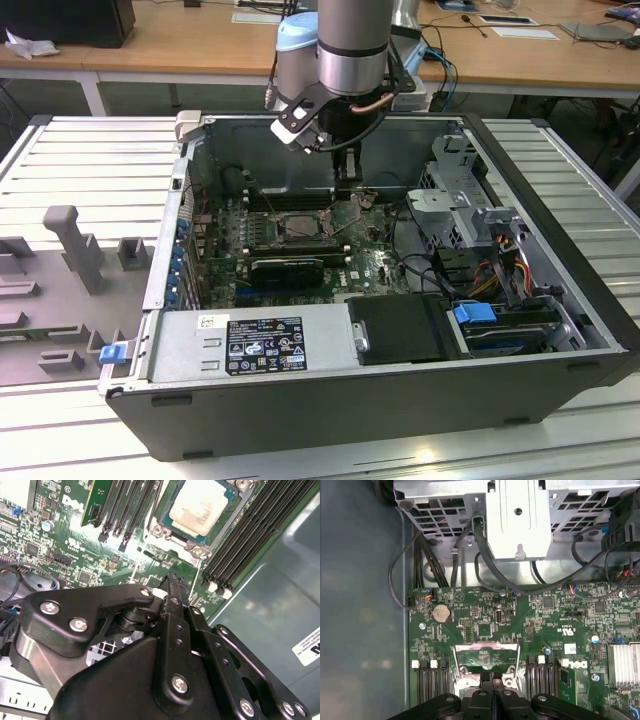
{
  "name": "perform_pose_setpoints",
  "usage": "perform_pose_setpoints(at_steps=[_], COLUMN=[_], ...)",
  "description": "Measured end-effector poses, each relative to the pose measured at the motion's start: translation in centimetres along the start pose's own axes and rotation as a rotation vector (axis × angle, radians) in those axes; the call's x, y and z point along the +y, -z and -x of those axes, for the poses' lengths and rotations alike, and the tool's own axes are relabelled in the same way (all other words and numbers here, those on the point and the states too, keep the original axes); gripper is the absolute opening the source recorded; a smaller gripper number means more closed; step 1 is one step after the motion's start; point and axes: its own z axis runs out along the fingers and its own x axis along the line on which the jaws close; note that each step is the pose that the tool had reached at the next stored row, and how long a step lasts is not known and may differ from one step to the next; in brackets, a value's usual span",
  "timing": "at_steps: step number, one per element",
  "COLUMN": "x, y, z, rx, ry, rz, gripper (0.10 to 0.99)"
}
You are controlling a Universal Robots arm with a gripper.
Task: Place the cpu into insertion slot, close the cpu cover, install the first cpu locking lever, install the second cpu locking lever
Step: 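Close the cpu cover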
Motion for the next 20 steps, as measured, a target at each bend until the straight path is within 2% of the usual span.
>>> perform_pose_setpoints(at_steps=[5,7,13,15,20], x=[0.99,1.68,3.07,3.38,4.73], y=[-0.07,-0.12,-0.23,-0.42,-1.25], z=[-0.04,-0.07,-0.13,-0.13,-0.17], rx=[0.0001,0.0001,-0.0001,-0.0001,0.0000], ry=[0.000,0.000,0.000,0.000,0.001], rz=[-0.001,-0.001,-0.002,-0.002,-0.002], gripper=[0.106,0.106,0.106,0.106,0.106])
